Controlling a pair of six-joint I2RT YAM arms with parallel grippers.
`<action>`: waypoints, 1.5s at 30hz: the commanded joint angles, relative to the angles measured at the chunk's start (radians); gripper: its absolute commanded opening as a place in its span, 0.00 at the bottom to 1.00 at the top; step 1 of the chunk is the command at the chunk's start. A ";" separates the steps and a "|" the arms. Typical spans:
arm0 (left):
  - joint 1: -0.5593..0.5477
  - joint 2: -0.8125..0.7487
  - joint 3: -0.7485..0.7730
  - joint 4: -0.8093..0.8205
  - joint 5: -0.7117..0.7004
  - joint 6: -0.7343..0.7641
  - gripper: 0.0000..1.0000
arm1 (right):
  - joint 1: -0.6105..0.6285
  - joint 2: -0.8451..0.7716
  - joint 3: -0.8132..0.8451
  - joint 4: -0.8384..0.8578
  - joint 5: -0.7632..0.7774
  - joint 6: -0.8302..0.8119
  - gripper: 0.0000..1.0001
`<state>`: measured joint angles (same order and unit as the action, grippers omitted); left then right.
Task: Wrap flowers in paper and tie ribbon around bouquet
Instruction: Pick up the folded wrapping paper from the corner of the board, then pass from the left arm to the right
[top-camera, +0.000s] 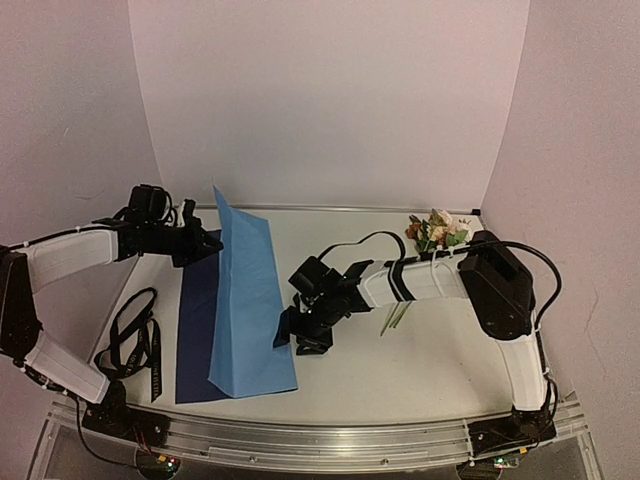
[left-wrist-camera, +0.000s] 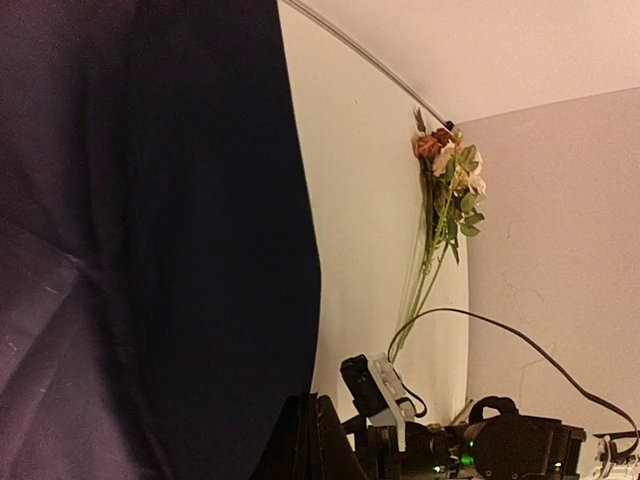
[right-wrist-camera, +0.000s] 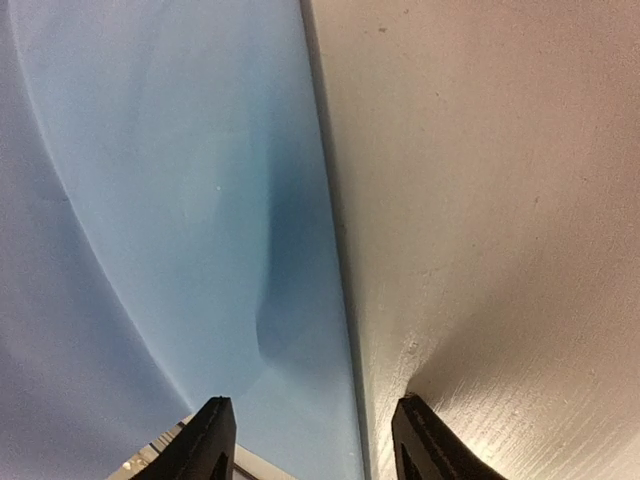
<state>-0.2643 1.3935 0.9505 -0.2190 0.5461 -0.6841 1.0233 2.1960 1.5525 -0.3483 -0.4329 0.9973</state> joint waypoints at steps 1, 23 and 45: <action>-0.076 0.053 0.091 -0.006 -0.029 -0.055 0.00 | -0.011 -0.078 -0.052 -0.025 0.041 -0.062 0.66; -0.267 0.259 0.330 -0.098 -0.148 -0.102 0.00 | -0.009 -0.418 -0.047 -0.112 0.090 -0.488 0.93; -0.355 0.297 0.448 -0.206 -0.076 -0.210 0.00 | -0.033 -0.249 0.101 -0.030 0.288 -0.616 0.98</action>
<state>-0.6034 1.6835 1.3560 -0.4548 0.4441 -0.8153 0.9916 1.9228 1.6295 -0.4479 -0.2538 0.3861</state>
